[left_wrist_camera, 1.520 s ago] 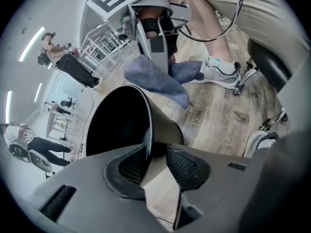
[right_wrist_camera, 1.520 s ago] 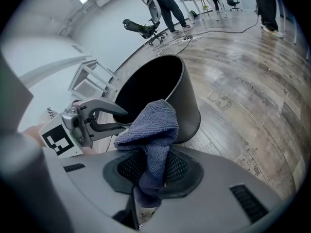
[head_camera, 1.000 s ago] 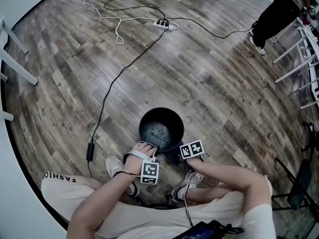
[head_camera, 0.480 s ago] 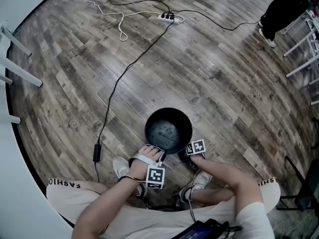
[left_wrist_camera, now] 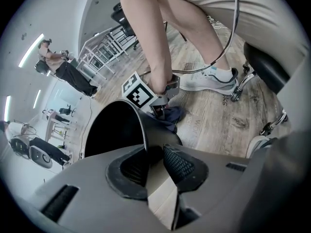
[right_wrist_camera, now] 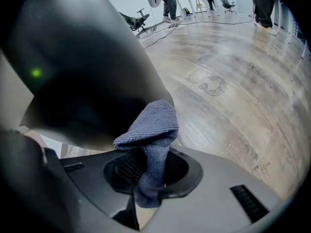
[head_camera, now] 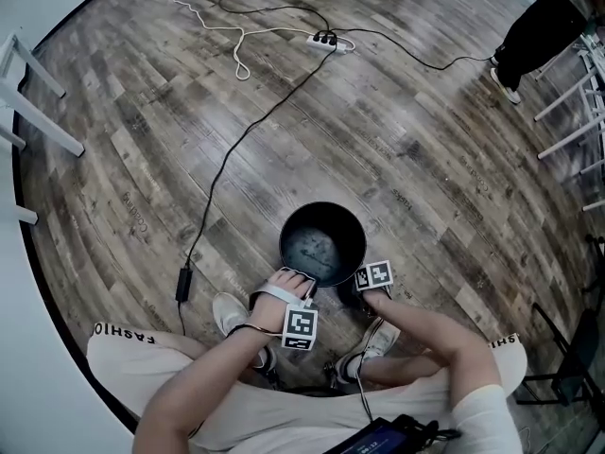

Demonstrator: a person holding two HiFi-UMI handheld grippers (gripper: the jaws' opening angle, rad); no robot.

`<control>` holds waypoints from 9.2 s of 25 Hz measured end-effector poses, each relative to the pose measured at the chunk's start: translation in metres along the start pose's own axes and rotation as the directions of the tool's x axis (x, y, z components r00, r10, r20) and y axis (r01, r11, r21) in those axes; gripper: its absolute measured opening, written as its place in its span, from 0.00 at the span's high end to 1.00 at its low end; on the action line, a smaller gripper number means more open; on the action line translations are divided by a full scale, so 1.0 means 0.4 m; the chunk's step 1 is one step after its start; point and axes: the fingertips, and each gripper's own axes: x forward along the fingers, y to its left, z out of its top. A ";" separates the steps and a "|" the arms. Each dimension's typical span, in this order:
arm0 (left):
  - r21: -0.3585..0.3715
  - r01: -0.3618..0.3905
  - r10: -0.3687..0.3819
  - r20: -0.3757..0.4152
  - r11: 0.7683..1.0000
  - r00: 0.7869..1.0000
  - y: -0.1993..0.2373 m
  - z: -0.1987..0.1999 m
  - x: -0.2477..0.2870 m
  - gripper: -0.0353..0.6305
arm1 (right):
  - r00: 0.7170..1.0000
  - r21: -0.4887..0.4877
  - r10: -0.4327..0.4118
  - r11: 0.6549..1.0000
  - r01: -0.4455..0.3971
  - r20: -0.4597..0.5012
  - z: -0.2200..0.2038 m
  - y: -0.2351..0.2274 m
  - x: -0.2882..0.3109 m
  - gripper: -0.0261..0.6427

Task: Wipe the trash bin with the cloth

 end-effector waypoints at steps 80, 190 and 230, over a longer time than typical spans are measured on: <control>-0.068 0.011 -0.013 -0.018 0.998 1.000 0.001 -0.061 -0.022 0.77 | 0.983 0.109 0.162 0.979 -0.171 0.090 -0.001 0.308 -0.421 0.84; 0.031 0.056 -0.055 -0.034 0.998 0.998 -0.043 -0.025 -0.019 0.78 | 0.964 0.137 0.260 0.955 -0.264 0.049 0.007 0.311 -0.406 0.84; -0.068 0.025 -0.028 -0.038 0.997 0.999 -0.029 -0.023 -0.018 0.69 | 0.995 0.185 0.102 0.977 -0.104 0.022 -0.018 0.095 -0.198 0.84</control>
